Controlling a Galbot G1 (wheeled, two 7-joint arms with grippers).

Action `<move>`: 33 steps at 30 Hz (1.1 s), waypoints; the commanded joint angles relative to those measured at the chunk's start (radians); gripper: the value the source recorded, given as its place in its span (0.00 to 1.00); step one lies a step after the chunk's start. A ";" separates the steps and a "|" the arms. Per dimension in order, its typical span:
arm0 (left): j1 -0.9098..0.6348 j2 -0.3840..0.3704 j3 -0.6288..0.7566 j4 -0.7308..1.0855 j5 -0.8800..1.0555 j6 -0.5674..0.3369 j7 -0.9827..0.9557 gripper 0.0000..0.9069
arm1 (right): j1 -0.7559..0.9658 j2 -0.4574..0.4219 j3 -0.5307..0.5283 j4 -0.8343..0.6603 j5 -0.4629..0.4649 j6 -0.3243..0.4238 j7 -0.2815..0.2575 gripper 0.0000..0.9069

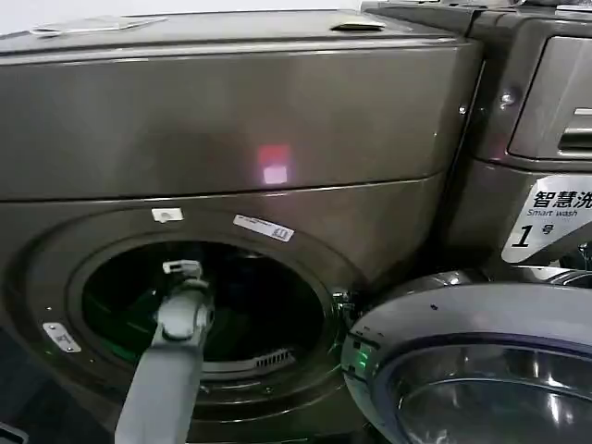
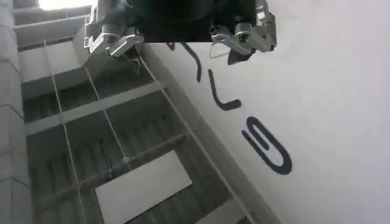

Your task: Grasp the clothes from the dryer.

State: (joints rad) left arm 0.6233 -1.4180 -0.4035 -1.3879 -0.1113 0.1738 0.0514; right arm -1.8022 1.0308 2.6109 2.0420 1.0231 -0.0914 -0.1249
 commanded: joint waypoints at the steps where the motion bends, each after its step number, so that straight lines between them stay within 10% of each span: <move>1: -0.298 0.026 0.091 0.420 0.097 -0.034 0.031 1.00 | 0.002 -0.002 -0.002 -0.005 -0.001 0.003 0.004 1.00; 18: -0.578 0.169 0.499 0.780 0.147 -0.050 0.678 1.00 | 0.005 -0.006 -0.006 -0.012 0.000 0.004 0.002 1.00; 33: -0.790 0.130 0.758 0.995 0.528 -0.130 0.951 1.00 | 0.005 -0.006 -0.001 -0.016 0.000 0.006 0.002 1.00</move>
State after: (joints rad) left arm -0.0521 -1.2697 0.1978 -0.5145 0.1862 0.0732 0.8430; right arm -1.7985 1.0240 2.6101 2.0264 1.0234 -0.0862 -0.1229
